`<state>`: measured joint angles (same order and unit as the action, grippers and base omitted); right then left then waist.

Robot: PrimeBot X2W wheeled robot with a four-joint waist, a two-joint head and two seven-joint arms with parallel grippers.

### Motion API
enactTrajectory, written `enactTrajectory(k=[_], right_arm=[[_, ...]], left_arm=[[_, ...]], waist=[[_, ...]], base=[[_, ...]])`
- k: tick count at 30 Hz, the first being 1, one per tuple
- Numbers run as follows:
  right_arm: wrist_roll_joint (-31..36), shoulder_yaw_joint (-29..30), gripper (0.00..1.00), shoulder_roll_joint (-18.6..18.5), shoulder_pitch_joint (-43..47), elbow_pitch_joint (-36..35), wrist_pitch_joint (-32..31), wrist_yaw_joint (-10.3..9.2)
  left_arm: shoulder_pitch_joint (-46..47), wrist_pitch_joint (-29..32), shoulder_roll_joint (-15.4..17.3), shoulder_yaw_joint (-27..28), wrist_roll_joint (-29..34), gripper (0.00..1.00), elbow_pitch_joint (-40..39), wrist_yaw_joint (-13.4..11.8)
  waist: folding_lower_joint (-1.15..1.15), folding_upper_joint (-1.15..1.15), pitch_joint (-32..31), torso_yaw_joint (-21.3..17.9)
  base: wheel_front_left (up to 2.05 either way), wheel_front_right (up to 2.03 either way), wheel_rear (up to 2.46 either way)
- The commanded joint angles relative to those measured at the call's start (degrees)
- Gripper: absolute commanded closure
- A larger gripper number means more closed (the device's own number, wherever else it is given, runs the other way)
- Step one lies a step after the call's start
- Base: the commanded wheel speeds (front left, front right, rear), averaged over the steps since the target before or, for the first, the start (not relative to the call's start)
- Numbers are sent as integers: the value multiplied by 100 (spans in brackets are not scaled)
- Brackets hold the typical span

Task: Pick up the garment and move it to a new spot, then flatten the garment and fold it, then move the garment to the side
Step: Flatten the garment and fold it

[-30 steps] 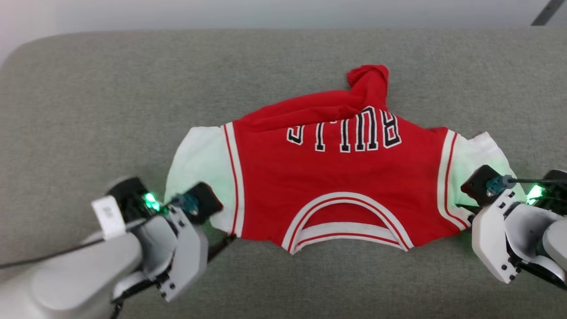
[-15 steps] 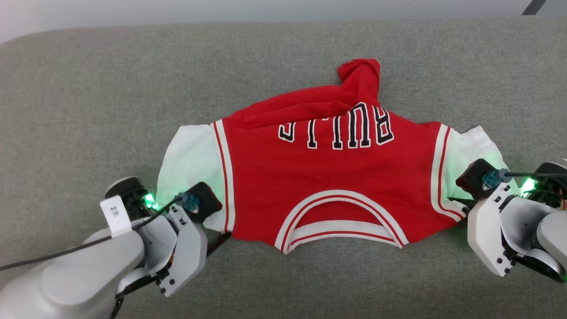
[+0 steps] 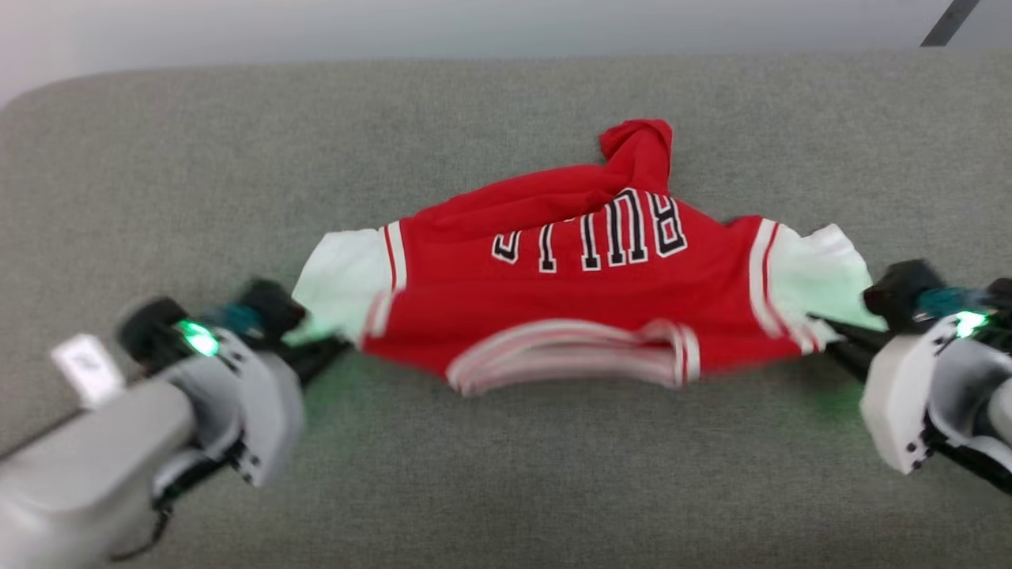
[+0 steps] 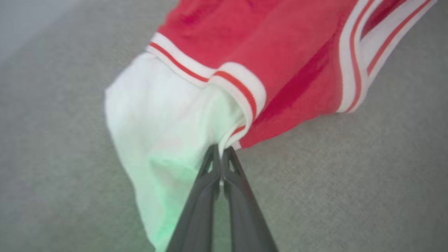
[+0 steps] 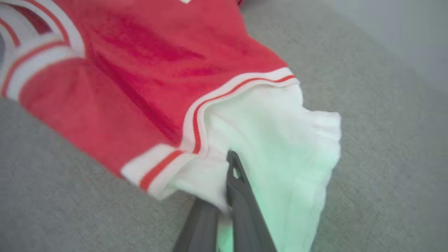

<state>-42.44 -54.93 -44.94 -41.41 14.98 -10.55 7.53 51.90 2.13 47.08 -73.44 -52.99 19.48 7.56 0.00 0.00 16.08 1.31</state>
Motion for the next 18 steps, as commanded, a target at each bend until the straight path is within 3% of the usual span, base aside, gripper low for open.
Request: enactTrajectory(k=[1, 5, 10, 14, 18], right_arm=[[-25, 149, 100, -70, 81, -41, 58, -8], [-143, 802, 100, -165, 410, -434, 208, -8], [-66, 1638, 100, -35, 391, -808, 149, -8], [84, 2109, 100, 527, -102, -482, -19, -8], [293, 2399, 100, 1141, -963, 297, -257, -8]], left_arm=[[63, -144, 52, 9, -55, 100, 53, -15], [87, -808, 180, 135, -490, 100, 55, -15], [276, -1239, 77, 471, -1130, 100, -47, -14], [658, -1227, -115, 714, -1341, 100, 424, -41], [1249, -1033, -529, 999, -1602, 100, 1053, -45]], waist=[[0, 0, -67, -24], [0, 0, -169, -12], [0, 0, -179, 14], [0, 0, -102, -28], [0, 0, 50, -56]], base=[[0, 0, 0], [0, 0, 0], [0, 0, 0], [0, 0, 0], [0, 0, 0]])
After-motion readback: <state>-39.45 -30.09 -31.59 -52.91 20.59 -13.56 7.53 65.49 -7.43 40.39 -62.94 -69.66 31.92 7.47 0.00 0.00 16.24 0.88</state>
